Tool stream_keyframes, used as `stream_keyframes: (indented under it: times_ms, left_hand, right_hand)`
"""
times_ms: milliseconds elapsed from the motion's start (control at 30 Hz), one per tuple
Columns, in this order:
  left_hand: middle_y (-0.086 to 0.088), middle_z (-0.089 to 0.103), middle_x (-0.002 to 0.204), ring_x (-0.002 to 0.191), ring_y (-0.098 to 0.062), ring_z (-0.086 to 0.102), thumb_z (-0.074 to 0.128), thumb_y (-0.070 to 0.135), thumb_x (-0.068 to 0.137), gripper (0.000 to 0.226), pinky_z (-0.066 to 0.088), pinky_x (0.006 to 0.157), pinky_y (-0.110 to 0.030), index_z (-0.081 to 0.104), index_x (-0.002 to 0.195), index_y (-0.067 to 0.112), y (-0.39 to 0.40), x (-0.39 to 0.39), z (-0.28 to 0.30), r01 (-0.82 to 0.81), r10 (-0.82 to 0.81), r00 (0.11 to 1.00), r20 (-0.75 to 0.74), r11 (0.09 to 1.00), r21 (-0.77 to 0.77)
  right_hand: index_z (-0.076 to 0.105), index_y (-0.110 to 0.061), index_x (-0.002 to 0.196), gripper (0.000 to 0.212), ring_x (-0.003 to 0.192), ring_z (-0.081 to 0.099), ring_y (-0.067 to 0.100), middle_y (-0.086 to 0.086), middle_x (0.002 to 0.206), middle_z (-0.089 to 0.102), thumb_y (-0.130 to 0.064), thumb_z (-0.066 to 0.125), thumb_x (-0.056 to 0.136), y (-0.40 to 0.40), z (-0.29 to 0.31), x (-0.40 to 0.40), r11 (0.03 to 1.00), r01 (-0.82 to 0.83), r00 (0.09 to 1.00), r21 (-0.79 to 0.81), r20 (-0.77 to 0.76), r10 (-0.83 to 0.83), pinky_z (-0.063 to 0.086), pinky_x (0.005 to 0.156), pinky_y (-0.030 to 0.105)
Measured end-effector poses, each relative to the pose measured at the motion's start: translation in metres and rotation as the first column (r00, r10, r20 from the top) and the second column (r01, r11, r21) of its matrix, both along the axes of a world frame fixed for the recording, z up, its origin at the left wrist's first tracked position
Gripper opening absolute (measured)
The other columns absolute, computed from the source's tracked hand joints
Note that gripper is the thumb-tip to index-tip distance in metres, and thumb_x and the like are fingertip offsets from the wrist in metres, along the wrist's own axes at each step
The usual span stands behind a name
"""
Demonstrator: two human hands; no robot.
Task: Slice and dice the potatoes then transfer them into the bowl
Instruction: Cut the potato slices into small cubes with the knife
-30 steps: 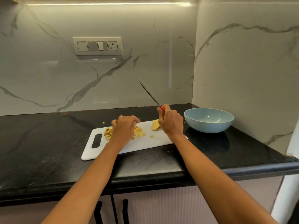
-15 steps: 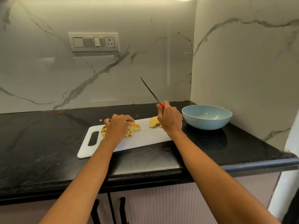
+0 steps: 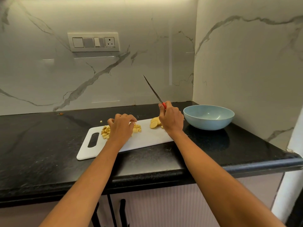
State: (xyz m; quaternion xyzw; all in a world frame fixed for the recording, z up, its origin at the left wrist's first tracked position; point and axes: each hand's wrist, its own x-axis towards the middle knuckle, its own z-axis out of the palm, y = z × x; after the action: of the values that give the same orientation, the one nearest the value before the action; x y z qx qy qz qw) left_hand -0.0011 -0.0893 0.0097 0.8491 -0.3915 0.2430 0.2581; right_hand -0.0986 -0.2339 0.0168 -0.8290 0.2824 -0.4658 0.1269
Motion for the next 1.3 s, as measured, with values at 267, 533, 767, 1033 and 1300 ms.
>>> stream_keyframes:
  times_ms: [267,533,767,1033,1300]
  left_hand:
    - [-0.006,0.051,0.133,0.125,-0.025,0.041,0.065,0.027,0.084,0.054,0.037,0.103,-0.037,0.046,0.134,0.020,-0.052,-0.007,-0.002,0.305,-0.273,0.939,-0.208,0.941,0.147]
    - [-0.001,0.058,0.121,0.115,-0.023,0.050,0.063,0.032,0.085,0.049,0.039,0.100,-0.047,0.048,0.131,0.023,-0.062,0.004,-0.005,0.284,-0.246,0.939,-0.239,0.949,0.139]
    - [-0.001,0.059,0.109,0.100,-0.018,0.054,0.069,0.033,0.078,0.036,0.041,0.091,-0.038,0.061,0.111,0.020,-0.044,-0.009,0.000,0.298,-0.300,0.945,-0.133,0.954,-0.034]
    - [0.005,0.064,0.108,0.102,-0.015,0.055,0.061,0.051,0.081,0.044,0.042,0.092,-0.037,0.063,0.114,0.023,-0.009,-0.030,-0.011,0.202,-0.181,0.960,-0.212,0.976,0.079]
    - [0.005,0.066,0.113,0.107,-0.016,0.054,0.060,0.037,0.087,0.025,0.040,0.095,-0.040,0.069,0.106,0.024,-0.004,-0.039,-0.018,0.177,-0.174,0.951,-0.257,0.984,-0.012]
  right_hand:
    - [0.054,-0.010,0.100,0.036,0.062,0.053,0.013,0.003,0.077,0.061,-0.040,0.033,0.100,-0.004,0.000,0.004,1.000,0.004,1.000,-0.012,-0.024,-0.004,0.042,0.056,0.024]
    - [0.055,-0.011,0.099,0.035,0.062,0.051,0.012,-0.001,0.073,0.054,-0.039,0.034,0.100,-0.007,0.002,0.006,1.000,0.004,1.000,-0.020,-0.015,-0.004,0.039,0.053,0.022]
    - [0.054,-0.009,0.100,0.033,0.061,0.050,0.012,0.001,0.073,0.054,-0.035,0.033,0.101,-0.005,0.005,0.004,1.000,-0.003,1.000,0.018,0.030,0.003,0.033,0.050,0.018]
    - [0.054,-0.006,0.105,0.033,0.064,0.050,0.013,0.002,0.075,0.054,-0.026,0.028,0.103,0.008,0.008,-0.010,0.997,-0.011,0.999,0.078,-0.047,0.015,0.035,0.052,0.023]
    - [0.062,-0.007,0.105,0.026,0.092,0.061,0.024,0.010,0.103,0.064,-0.016,0.040,0.094,0.058,0.002,-0.053,0.988,0.053,0.888,0.146,-0.460,0.021,0.041,0.069,0.028]
